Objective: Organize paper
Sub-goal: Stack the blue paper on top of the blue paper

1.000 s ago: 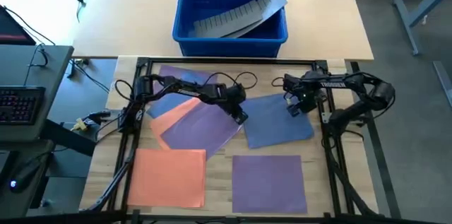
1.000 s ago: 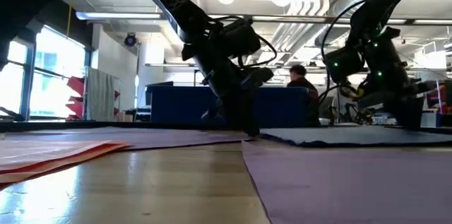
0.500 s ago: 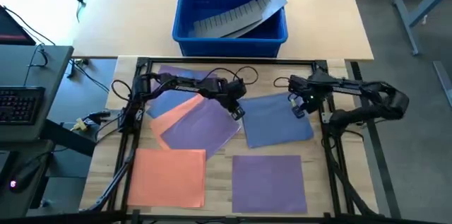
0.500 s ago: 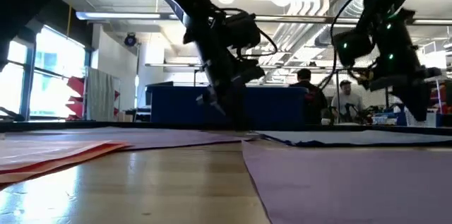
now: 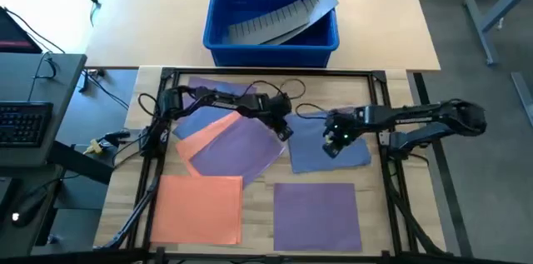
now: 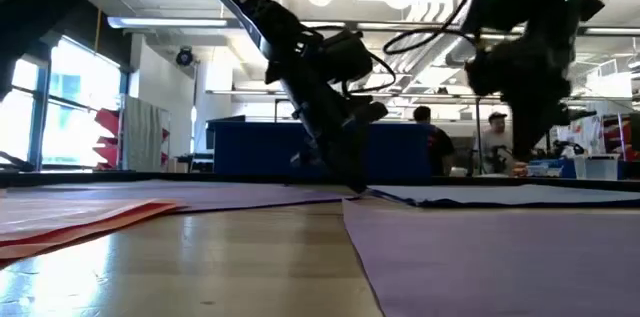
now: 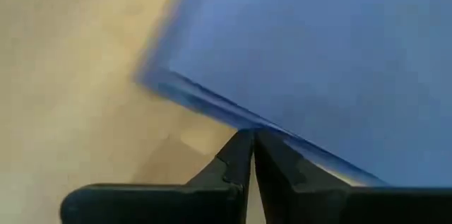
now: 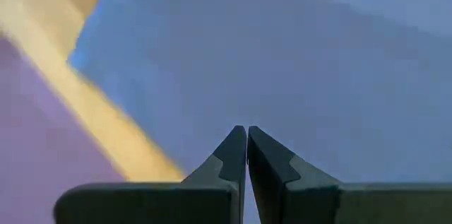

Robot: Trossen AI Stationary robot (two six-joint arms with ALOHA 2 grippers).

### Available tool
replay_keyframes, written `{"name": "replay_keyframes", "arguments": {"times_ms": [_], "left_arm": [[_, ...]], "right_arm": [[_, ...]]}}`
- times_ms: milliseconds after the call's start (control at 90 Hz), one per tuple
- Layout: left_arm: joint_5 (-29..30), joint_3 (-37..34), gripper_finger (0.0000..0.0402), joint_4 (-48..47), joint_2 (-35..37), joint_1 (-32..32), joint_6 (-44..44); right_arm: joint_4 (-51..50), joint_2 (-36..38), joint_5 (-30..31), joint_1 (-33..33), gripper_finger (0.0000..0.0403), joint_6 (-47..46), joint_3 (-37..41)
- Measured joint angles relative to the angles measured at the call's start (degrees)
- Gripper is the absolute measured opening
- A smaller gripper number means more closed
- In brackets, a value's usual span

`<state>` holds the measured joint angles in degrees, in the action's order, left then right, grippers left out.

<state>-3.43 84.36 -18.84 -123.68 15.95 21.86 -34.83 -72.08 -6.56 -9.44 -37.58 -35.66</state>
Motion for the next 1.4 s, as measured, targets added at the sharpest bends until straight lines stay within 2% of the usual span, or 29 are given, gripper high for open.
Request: {"name": "replay_keyframes", "arguments": {"times_ms": [256, 356, 489, 778, 1056, 1222, 1400], "left_arm": [[4.0, 4.6, 0.0, -14.29, 6.35, 2.03, -5.49], [6.1, 4.88, 0.0, -20.66, 11.1, 1.38, -7.5], [8.58, 4.94, 0.0, -27.82, 18.11, -0.53, -8.04], [14.7, 4.94, 0.0, -35.65, 29.81, -4.96, -4.26], [19.52, 4.94, 0.0, -42.13, 35.66, -7.4, -0.07], [18.58, 4.94, 0.0, -47.12, 37.93, -7.87, 3.84], [16.02, 3.78, 0.0, -55.26, 40.35, -10.57, 8.77]], "right_arm": [[4.79, -8.42, 3.51, -1.53, 0.0, 0.18, 2.95], [7.13, -9.43, 5.14, -3.05, 0.0, 0.12, 3.56], [8.0, -9.74, 10.44, -7.56, 0.0, -0.67, 3.63], [11.59, -9.94, 10.56, -19.65, 0.0, 15.02, 3.83], [12.83, -9.96, 9.11, -25.54, 0.0, 25.6, 3.83], [6.27, -8.55, 9.06, -25.7, 0.0, 25.89, 0.24], [-2.18, -4.8, 8.81, -24.05, 0.0, 24.24, -8.3]]}}
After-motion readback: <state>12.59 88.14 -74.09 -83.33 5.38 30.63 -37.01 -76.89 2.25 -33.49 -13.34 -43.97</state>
